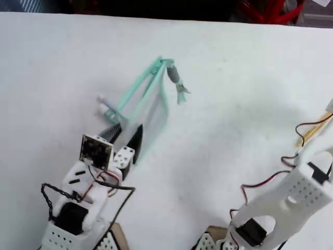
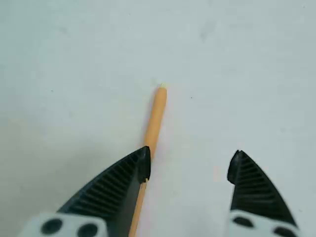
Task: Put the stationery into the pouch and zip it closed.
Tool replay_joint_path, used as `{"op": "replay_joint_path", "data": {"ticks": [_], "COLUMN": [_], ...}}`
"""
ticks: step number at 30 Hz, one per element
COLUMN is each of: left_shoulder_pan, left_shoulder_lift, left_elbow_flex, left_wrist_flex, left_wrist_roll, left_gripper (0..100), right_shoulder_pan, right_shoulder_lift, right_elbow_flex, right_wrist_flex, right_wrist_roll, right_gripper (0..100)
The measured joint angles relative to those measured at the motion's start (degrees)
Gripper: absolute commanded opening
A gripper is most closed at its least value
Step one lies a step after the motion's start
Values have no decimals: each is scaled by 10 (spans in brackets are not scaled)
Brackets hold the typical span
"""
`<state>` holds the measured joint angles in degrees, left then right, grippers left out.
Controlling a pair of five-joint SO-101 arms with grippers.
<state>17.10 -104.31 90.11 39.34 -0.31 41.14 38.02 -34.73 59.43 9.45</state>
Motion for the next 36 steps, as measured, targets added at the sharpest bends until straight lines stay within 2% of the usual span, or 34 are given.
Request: {"op": "replay_joint_path", "data": {"ticks": [10,16,26,33,36], "left_shoulder_pan": [0,0,0,0,0], "left_shoulder_lift": [0,0,0,0,-1], "left_elbow_flex": [0,0,0,0,2], "left_wrist_flex": [0,0,0,0,0], "left_wrist_roll": [0,0,-4,-4,-4], "left_gripper": [116,116,116,116,116], "right_shoulder_pan": [-31,-53,-38,-35,-29], "right_shoulder_lift": [225,294,367,395,405], "right_elbow_flex": [-221,-312,-402,-415,-423], "right_wrist_flex": [0,0,0,-3,-14], "right_wrist_roll": [0,0,0,1,31], "right_gripper": [252,251,244,29,24]}}
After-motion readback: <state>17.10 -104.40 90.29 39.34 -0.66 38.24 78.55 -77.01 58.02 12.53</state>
